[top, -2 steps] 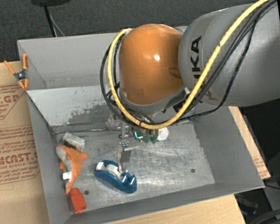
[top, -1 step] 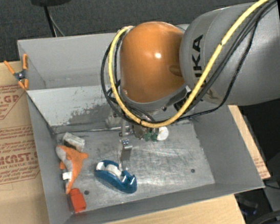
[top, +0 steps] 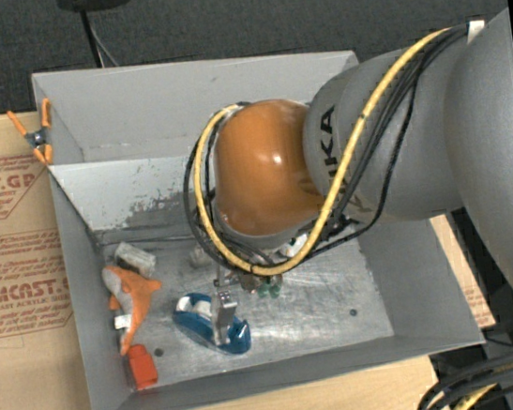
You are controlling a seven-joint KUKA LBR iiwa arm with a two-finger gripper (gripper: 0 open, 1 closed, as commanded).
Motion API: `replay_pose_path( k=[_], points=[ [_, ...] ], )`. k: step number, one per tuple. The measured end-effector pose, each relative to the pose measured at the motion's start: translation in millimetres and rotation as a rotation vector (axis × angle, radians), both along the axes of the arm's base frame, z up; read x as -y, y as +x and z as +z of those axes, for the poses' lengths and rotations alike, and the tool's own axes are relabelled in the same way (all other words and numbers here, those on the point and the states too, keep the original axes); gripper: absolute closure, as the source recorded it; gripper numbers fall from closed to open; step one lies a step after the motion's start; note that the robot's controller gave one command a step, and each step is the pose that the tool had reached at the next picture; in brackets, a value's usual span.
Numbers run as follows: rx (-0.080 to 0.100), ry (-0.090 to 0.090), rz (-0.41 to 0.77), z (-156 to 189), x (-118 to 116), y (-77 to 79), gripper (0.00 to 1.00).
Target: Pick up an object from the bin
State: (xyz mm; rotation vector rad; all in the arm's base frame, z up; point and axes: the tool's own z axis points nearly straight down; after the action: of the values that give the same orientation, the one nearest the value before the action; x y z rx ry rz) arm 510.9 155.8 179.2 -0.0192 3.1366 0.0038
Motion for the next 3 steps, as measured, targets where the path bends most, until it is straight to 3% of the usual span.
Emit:
replay_pose_path(
  k=[1,2,3],
  points=[
    [-0.009,-0.002,-0.068,-28,9,-14.0,0.0],
    [-0.006,-0.001,-0.135,-40,7,-14.8,0.0],
    [0.018,0.007,-0.221,-104,6,-15.1,0.0]
  ],
)
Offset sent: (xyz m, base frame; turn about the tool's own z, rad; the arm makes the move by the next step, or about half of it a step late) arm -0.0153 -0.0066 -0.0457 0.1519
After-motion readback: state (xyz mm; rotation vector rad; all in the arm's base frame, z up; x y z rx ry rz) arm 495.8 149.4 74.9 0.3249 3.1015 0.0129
